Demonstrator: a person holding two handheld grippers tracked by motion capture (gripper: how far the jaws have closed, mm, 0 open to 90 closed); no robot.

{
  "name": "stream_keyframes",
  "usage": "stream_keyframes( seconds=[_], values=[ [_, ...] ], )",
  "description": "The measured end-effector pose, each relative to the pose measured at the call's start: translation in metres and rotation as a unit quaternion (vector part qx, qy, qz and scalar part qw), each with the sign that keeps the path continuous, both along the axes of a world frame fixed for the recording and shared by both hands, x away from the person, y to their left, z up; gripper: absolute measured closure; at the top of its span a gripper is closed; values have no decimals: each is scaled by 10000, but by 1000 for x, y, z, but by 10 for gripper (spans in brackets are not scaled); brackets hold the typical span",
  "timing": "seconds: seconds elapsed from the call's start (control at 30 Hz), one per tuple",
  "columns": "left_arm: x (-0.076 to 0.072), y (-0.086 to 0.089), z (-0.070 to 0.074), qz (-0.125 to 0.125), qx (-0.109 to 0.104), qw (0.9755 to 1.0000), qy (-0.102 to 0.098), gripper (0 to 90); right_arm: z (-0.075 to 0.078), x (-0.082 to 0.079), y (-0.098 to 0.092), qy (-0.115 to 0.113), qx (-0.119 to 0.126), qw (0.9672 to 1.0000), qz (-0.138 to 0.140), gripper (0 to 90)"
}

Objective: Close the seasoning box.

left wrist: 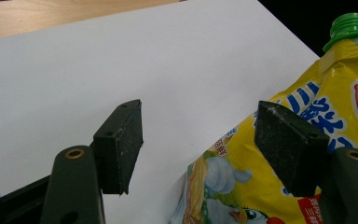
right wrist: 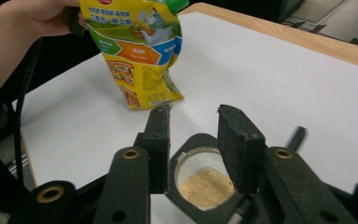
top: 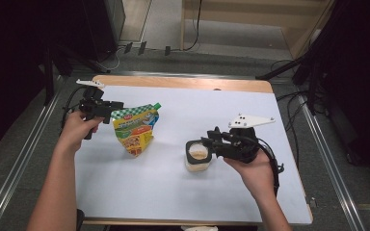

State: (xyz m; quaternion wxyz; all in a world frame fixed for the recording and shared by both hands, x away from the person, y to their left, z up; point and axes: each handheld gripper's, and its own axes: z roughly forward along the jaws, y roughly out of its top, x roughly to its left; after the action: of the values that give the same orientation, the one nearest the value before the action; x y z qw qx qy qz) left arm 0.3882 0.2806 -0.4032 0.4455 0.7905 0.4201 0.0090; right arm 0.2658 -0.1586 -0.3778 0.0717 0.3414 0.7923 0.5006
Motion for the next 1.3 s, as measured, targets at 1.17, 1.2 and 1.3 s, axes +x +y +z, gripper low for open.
stream_keyframes(
  seconds=[1.17,1.2,1.3],
  values=[
    [-1,-1,0,-58,64,10000,8,331,-24,18,-32,389,-36,9982,-447,900],
    [-1,-1,0,-61,65,10000,7,331,-25,18,-29,401,-44,9983,-419,900],
    [-2,-1,0,-54,65,10000,1,331,-27,18,-25,421,-66,9984,-370,900]
  ],
)
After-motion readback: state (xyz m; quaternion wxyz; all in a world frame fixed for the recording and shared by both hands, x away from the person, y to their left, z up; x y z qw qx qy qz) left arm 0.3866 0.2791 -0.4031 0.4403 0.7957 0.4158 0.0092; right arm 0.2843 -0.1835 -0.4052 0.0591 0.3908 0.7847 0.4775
